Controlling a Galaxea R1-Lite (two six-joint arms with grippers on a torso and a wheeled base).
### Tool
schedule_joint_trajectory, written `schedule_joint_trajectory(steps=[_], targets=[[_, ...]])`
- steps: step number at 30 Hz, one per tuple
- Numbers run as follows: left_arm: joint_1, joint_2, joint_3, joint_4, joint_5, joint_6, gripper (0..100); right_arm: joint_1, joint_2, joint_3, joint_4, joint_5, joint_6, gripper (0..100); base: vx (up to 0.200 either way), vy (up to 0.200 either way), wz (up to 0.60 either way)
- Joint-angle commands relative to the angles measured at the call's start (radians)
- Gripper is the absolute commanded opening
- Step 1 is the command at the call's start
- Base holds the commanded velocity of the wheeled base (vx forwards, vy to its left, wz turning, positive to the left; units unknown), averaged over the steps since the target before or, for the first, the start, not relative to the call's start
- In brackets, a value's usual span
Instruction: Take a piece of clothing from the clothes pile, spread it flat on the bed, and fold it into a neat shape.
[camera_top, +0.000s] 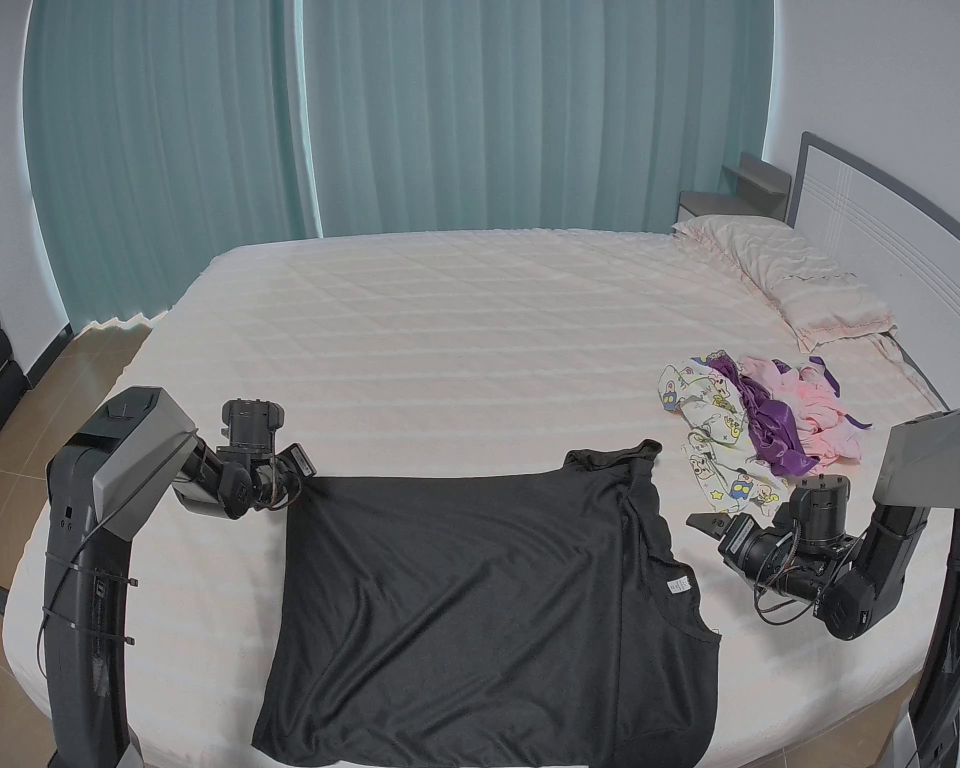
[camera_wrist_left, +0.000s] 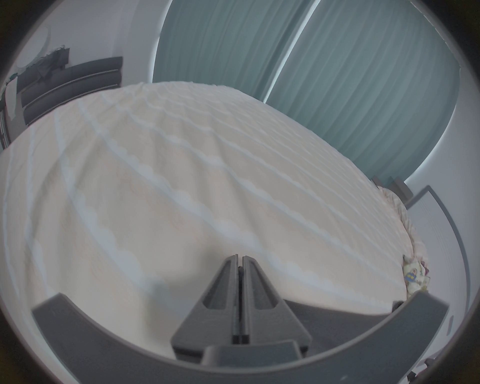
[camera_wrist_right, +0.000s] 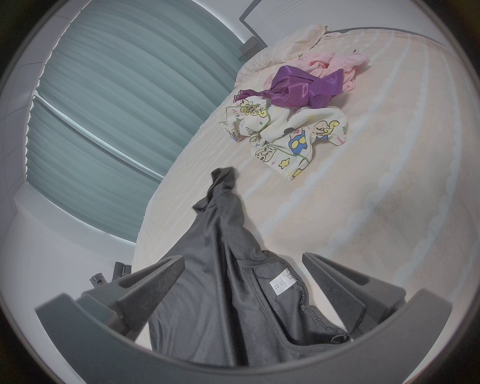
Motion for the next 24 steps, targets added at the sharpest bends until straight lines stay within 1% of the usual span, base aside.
schedule_joint_trajectory(steps=[1, 7, 14, 21, 22, 24], targets=[[0.025, -0.005, -0.02, 0.002, 0.001, 0.011, 0, 0.0, 0.013, 0.0, -0.003, -0.001, 0.0, 100, 0.0, 0.0, 0.0], [0.045, 0.013, -0.075, 0.006, 0.003, 0.013, 0, 0.0, 0.024, -0.001, -0.012, -0.002, 0.0, 100, 0.0, 0.0, 0.0], [0.085, 0.016, -0.133, 0.026, 0.006, 0.034, 0, 0.0, 0.062, 0.002, -0.085, -0.001, -0.002, 100, 0.0, 0.0, 0.0], [0.088, 0.039, -0.155, 0.04, 0.006, 0.034, 0, 0.017, 0.088, -0.01, -0.096, -0.002, -0.002, 100, 0.0, 0.0, 0.0], [0.088, 0.046, -0.161, 0.04, 0.008, 0.034, 100, 0.019, 0.093, -0.012, -0.096, -0.001, -0.002, 100, 0.0, 0.0, 0.0], [0.088, 0.056, -0.176, 0.043, 0.009, 0.034, 100, 0.026, 0.1, -0.016, -0.096, -0.001, -0.002, 100, 0.0, 0.0, 0.0]])
